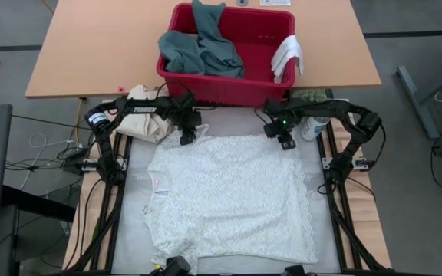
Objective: Fold Laundry from Bin
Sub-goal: Fold the white shirt
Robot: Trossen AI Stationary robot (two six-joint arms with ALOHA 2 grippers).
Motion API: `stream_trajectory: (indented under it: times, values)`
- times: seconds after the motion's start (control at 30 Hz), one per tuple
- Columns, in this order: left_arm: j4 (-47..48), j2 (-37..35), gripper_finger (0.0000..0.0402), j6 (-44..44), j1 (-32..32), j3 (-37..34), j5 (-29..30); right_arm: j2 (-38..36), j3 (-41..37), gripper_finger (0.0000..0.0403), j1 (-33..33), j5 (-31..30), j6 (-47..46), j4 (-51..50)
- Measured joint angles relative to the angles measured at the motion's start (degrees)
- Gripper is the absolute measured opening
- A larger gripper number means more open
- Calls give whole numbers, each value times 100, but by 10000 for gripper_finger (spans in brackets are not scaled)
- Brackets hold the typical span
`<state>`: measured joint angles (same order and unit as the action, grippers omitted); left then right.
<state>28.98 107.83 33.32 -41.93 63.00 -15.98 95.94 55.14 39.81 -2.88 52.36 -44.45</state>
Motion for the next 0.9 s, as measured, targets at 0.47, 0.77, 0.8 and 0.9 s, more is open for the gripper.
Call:
stream_trajectory:
  times: [0.47,0.77,0.8,0.9]
  values:
    - [209,-37,2,-743,4,76,239,-16,24,22,-49,-489,-284,-232]
    - [949,-310,0,-938,15,472,784,-163,563,22,-52,-626,-553,-670]
    - [1063,-309,0,-944,28,518,833,-166,631,22,-55,-627,-594,-745]
    - [1266,-308,0,-1048,92,671,879,-166,780,22,-91,-629,-744,-1008]
